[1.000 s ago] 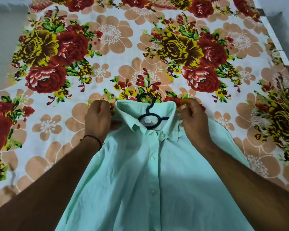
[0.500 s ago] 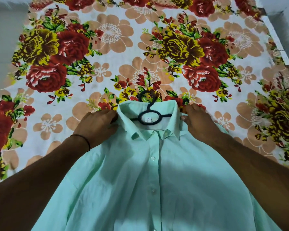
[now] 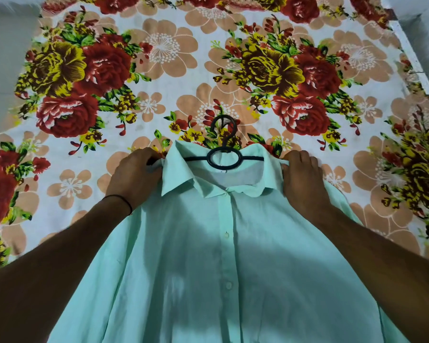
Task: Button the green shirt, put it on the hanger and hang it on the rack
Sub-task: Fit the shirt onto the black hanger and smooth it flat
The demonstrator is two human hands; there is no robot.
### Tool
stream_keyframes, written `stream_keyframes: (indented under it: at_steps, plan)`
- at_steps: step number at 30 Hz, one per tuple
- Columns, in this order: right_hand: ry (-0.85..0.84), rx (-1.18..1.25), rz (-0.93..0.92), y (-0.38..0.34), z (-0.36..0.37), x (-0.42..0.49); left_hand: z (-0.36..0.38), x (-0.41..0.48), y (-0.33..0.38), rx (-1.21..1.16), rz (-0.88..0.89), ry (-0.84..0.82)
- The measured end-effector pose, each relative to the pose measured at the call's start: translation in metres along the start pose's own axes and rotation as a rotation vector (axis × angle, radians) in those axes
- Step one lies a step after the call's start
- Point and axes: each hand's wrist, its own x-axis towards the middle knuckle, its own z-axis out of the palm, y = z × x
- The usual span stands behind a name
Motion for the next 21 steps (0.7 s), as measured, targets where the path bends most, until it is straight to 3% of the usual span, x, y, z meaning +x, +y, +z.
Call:
stream_keyframes:
  at_steps: [4, 10, 14, 18, 21]
  plan:
    - [-0.015, 0.01, 0.058, -0.002, 0.002, 0.002, 0.006, 0.0, -0.003, 0.161, 0.001, 0.009]
    - [0.056, 0.149, 0.032, 0.0, -0.005, 0.005, 0.003, 0.001, 0.005, -0.075, 0.031, -0.053]
    - [0.189, 0.17, -0.008, 0.008, -0.002, -0.004, 0.0, -0.002, 0.012, -0.133, 0.161, 0.033]
    - [0.104, 0.292, 0.116, 0.012, 0.003, -0.002, 0.007, 0.0, 0.012, -0.083, 0.117, -0.081]
    - [0.186, 0.499, 0.232, 0.002, -0.01, 0.011, 0.005, 0.0, 0.023, -0.388, -0.072, -0.048]
